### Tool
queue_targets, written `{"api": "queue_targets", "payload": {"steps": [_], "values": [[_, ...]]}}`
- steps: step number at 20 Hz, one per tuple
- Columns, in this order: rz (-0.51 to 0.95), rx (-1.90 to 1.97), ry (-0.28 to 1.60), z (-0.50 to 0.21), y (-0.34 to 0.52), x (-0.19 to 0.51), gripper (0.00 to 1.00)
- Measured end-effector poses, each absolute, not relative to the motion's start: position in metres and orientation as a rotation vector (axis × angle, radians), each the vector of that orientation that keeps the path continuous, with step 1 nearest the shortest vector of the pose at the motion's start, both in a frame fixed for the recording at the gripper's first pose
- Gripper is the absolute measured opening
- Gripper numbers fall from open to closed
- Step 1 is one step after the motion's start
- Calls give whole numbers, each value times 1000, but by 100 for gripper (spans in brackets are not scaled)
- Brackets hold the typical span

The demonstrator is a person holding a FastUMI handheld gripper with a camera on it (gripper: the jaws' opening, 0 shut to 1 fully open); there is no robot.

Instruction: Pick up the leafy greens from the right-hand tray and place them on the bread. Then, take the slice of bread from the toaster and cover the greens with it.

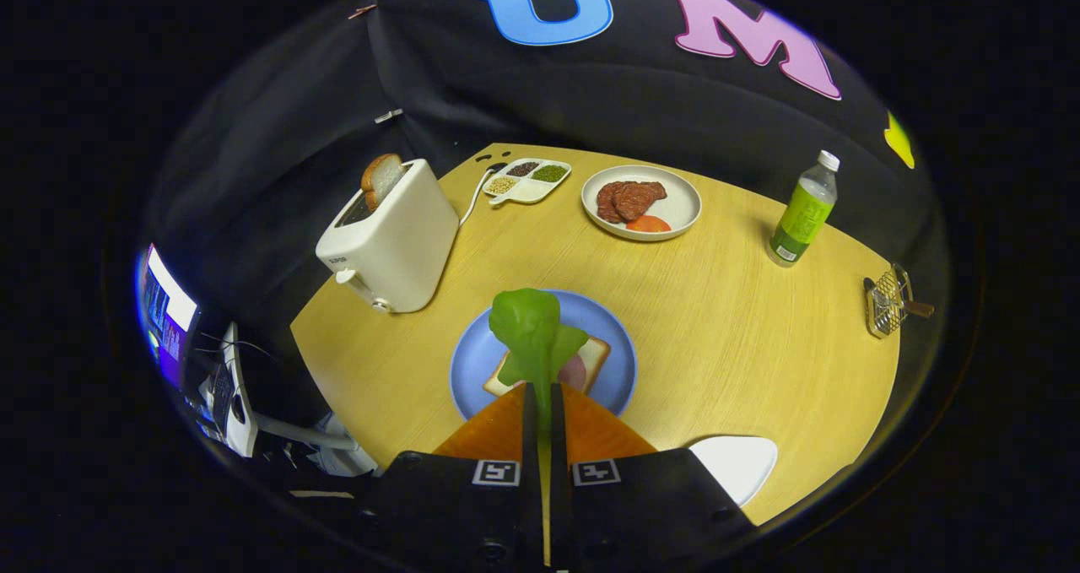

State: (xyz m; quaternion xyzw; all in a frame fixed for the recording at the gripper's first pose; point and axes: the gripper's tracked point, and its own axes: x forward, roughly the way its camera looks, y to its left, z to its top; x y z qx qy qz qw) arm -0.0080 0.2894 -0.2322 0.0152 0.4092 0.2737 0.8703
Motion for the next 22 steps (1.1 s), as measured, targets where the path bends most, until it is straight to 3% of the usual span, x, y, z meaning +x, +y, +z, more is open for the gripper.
{"api": "queue_targets", "payload": {"steps": [5,8,9,13,22], "values": [[580,5,876,-240,309,3,8],[578,16,885,-244,317,10,14],[549,7,878,-245,313,15,21],[511,-5,872,-251,312,23,78],[506,32,790,-211,321,22,79]]}}
